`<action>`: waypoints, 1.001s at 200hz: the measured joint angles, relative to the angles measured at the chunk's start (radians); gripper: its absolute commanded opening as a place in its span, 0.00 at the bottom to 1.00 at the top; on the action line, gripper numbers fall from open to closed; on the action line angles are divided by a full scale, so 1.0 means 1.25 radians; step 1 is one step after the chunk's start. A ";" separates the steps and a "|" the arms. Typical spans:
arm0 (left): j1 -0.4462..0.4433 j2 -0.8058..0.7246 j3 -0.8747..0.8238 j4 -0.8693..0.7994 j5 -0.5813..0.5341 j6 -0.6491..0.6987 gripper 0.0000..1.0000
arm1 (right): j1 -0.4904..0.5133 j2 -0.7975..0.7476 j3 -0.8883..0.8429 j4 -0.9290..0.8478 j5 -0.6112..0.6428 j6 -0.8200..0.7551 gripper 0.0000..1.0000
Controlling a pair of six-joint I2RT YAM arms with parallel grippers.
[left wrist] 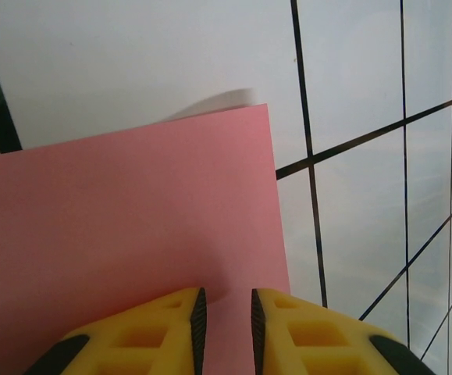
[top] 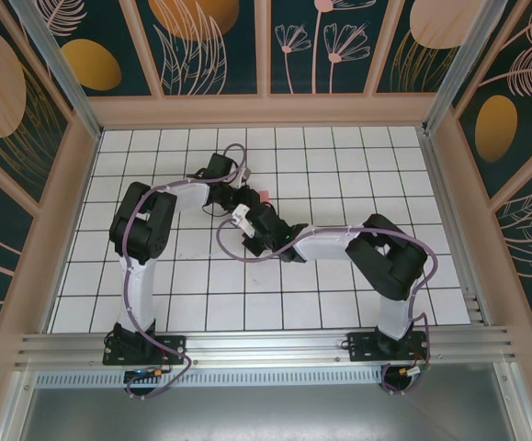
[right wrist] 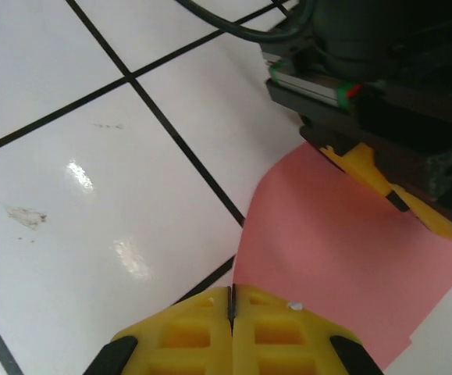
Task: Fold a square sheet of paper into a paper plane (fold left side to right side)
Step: Third fold the triangle at the center of the table.
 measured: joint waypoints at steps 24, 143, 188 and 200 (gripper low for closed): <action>-0.001 0.000 0.000 -0.001 0.000 0.006 0.25 | -0.035 0.000 0.015 -0.022 -0.049 0.025 0.00; -0.001 0.001 0.000 -0.002 -0.003 0.017 0.23 | -0.141 0.068 0.085 -0.102 -0.160 0.141 0.00; -0.001 0.001 0.000 -0.002 -0.003 0.017 0.23 | -0.151 0.074 0.086 -0.109 -0.161 0.160 0.00; -0.001 0.001 0.000 -0.002 -0.003 0.017 0.23 | -0.154 0.074 0.086 -0.110 -0.161 0.164 0.00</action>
